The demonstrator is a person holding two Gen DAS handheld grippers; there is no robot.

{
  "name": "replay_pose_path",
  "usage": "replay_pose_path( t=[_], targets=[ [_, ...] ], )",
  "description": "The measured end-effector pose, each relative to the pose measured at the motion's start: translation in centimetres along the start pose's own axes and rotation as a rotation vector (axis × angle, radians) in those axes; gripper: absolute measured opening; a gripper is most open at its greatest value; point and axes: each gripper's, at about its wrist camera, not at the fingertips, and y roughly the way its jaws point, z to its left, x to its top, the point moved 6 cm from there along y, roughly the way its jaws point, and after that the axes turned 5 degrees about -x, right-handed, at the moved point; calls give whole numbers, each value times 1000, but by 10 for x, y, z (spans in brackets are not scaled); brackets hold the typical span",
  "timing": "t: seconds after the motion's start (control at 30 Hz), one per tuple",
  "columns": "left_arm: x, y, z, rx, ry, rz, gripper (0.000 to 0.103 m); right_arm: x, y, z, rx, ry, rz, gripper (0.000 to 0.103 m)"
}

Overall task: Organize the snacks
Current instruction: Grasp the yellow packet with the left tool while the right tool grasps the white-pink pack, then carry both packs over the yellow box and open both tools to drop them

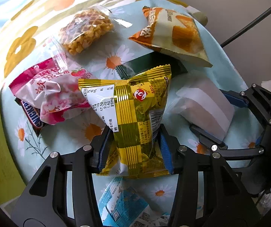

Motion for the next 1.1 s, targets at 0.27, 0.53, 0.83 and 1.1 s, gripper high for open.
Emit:
replay_pose_path(
  t=[0.27,0.53,0.83,1.1],
  targets=[
    [-2,-21,-10,7,7,-37,43,-4,-20,-4,42,63,-7,58],
    [-1,-68,-23,22,4,-128,43,4,-65,-10,41,79,-76,58],
    [-4,-155,-8,55,-65,-288,43,43,-122,5,53,6,-165,58],
    [-23,-231,67,122,-151,-408,43,103,-165,55,154,10,-235,58]
  ],
)
